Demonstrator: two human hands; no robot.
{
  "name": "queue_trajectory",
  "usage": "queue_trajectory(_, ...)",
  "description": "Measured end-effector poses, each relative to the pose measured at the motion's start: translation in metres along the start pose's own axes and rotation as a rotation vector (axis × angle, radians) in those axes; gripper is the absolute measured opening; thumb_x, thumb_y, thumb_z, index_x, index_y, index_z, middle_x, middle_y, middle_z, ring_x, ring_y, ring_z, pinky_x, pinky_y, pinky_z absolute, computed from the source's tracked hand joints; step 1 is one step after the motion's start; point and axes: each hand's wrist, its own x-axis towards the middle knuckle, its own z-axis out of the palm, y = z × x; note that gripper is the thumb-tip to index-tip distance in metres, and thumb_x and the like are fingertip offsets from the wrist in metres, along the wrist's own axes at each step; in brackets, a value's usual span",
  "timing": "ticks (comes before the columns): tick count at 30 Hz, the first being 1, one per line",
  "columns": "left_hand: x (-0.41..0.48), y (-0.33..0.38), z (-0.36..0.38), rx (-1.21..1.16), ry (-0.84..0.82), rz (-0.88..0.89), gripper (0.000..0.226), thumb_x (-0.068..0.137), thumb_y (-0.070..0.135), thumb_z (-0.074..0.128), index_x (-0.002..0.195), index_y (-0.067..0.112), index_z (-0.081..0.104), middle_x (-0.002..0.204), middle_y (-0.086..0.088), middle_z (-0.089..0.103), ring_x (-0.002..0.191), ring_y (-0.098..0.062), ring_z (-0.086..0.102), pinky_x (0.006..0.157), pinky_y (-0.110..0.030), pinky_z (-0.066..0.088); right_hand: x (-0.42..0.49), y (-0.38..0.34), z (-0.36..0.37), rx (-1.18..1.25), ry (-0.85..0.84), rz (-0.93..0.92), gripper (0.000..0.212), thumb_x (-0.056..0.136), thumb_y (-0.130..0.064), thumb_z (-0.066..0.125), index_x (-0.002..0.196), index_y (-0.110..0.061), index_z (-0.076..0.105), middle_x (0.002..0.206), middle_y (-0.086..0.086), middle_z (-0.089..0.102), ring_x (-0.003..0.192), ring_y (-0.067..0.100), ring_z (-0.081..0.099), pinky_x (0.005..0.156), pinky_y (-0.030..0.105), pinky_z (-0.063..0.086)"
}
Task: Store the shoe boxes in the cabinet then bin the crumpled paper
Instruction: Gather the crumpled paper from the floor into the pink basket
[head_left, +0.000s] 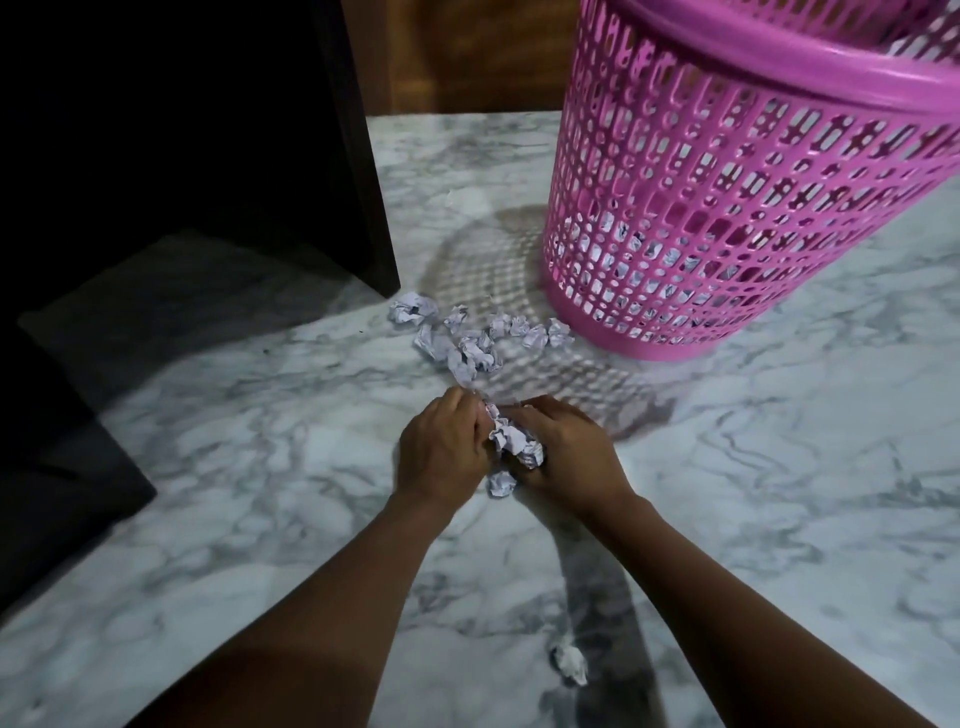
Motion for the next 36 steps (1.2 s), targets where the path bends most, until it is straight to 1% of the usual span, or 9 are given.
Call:
queue_trajectory(2,-0.003,0.003,-0.005,-0.055,-0.048,-0.013,0.007,0.073,0.017,0.054,0.071,0.02,0.049,0.073,0.001,0.055,0.059,-0.027,0.054,0.047,-0.029,0.032,-0.002,-0.001,0.001,0.027,-0.005,0.02,0.044,0.07,-0.04,0.067,0.112,-0.029,0.072,0.09,-0.002,0.068,0.08,0.022,0.067,0.064,0.025,0.046)
queue_trajectory(5,-0.003,0.005,-0.01,-0.108,-0.111,-0.087,0.024,0.066,0.007,0.068,0.07,0.021,0.049,0.076,0.002,0.06,0.063,-0.029,0.056,0.052,-0.026,0.026,-0.003,-0.006,-0.002,0.074,-0.048,0.079,0.049,0.066,-0.041,0.068,0.112,-0.027,0.073,0.088,0.001,0.069,0.08,0.025,0.067,0.064,0.027,0.046)
queue_trajectory(11,0.006,0.023,-0.033,-0.224,-0.142,-0.252,0.009,0.083,0.013,0.06,0.078,0.019,0.056,0.089,-0.004,0.066,0.085,-0.03,0.058,0.062,-0.031,0.031,0.001,-0.025,-0.028,0.159,-0.021,0.109,0.035,0.073,-0.041,0.057,0.101,-0.026,0.074,0.086,0.002,0.075,0.082,0.026,0.069,0.066,0.033,0.048)
queue_trajectory(18,0.068,0.056,-0.108,-0.509,-0.049,-0.302,0.029,0.083,0.032,0.044,0.065,0.011,0.052,0.063,-0.006,0.061,0.066,-0.032,0.059,0.06,-0.037,0.048,0.044,-0.066,-0.121,0.317,0.062,0.122,0.027,0.082,-0.016,0.076,0.108,-0.013,0.076,0.094,0.001,0.077,0.082,0.01,0.07,0.076,0.029,0.055)
queue_trajectory(21,0.099,0.083,-0.152,-0.606,0.032,-0.237,0.035,0.086,0.023,0.048,0.052,0.022,0.048,0.052,0.004,0.053,0.054,-0.018,0.051,0.057,-0.03,0.043,0.063,-0.088,-0.178,0.335,0.095,0.106,0.023,0.084,-0.011,0.074,0.107,-0.014,0.076,0.081,-0.007,0.074,0.067,-0.004,0.064,0.066,0.018,0.051)
queue_trajectory(25,0.144,0.137,-0.212,-0.663,0.14,-0.107,0.04,0.091,0.013,0.052,0.053,0.023,0.044,0.047,0.009,0.045,0.048,-0.005,0.04,0.051,-0.027,0.031,0.085,-0.109,-0.267,0.264,0.169,0.056,0.026,0.086,-0.019,0.075,0.111,-0.01,0.074,0.072,-0.007,0.066,0.043,-0.005,0.054,0.049,0.009,0.038)
queue_trajectory(29,0.195,0.195,-0.24,-0.739,0.208,0.019,0.039,0.094,0.013,0.05,0.056,0.01,0.044,0.049,0.007,0.036,0.044,-0.004,0.029,0.045,-0.024,0.022,0.101,-0.109,-0.343,0.242,0.272,0.055,0.007,0.087,-0.021,0.074,0.092,-0.016,0.076,0.074,-0.002,0.074,0.059,0.002,0.063,0.055,0.023,0.047)
queue_trajectory(32,0.231,0.224,-0.232,-0.701,0.197,0.047,0.041,0.092,0.013,0.049,0.053,0.007,0.037,0.048,0.002,0.031,0.043,-0.006,0.025,0.044,-0.025,0.019,0.111,-0.084,-0.367,0.206,0.326,0.09,0.017,0.087,-0.022,0.072,0.071,-0.019,0.067,0.061,-0.003,0.067,0.05,0.003,0.053,0.046,0.025,0.038)
queue_trajectory(36,0.26,0.245,-0.2,-0.562,0.029,0.057,0.045,0.096,0.018,0.047,0.053,0.015,0.035,0.043,-0.002,0.046,0.042,-0.007,0.033,0.045,-0.026,0.024,0.119,-0.04,-0.374,0.206,0.284,0.224,0.008,0.09,-0.023,0.069,0.091,-0.018,0.074,0.079,0.002,0.075,0.068,0.014,0.068,0.063,0.034,0.055)
